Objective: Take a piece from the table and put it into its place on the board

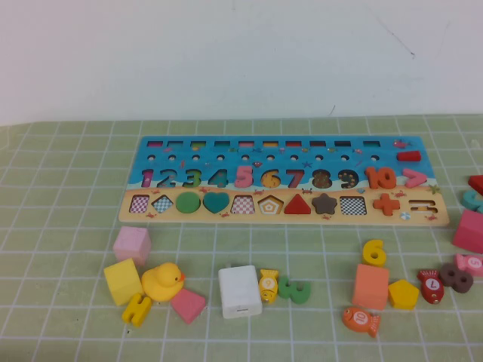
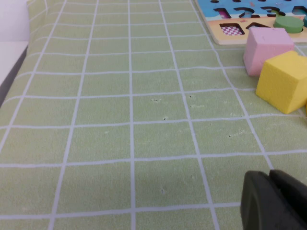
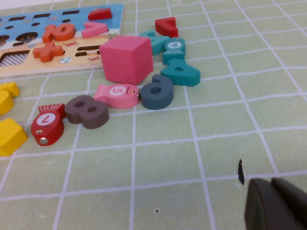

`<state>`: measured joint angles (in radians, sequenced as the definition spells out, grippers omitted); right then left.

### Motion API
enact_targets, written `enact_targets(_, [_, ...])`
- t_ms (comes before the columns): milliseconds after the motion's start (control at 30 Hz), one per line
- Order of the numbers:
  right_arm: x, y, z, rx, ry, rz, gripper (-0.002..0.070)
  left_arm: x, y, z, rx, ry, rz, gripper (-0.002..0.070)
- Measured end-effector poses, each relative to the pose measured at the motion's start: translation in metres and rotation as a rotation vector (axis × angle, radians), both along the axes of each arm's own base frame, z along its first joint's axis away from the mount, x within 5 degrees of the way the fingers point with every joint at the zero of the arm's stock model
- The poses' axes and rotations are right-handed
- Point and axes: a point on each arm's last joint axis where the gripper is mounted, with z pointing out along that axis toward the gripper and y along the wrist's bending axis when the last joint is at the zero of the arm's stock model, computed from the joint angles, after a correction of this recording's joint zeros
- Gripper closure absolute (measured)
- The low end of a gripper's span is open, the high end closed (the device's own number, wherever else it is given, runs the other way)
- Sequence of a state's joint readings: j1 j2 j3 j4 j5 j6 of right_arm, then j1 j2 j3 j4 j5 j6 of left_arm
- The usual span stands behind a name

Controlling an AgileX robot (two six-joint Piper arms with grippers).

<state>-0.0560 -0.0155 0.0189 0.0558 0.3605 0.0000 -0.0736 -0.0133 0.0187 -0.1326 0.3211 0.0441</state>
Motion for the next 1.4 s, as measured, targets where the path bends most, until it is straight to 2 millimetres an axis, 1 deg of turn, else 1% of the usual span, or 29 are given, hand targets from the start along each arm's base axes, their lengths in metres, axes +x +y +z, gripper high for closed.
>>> enact_targets(1233, [0.0001, 0.0000, 0.0002, 0.000, -0.002, 0.000, 0.0679, 0.0000, 0.0000, 0.0000, 0.000, 0.000, 0.000, 0.0677])
enact_targets(1300, [0.0008, -0.0002, 0.0016, -0.001, -0.025, -0.002, 0.0679, 0.0000, 0.0000, 0.0000, 0.000, 0.000, 0.000, 0.0677])
enact_targets(1400, [0.0031, -0.0009, 0.0074, -0.006, -0.110, -0.008, 0.0679, 0.0000, 0.0000, 0.0000, 0.000, 0.000, 0.000, 0.0677])
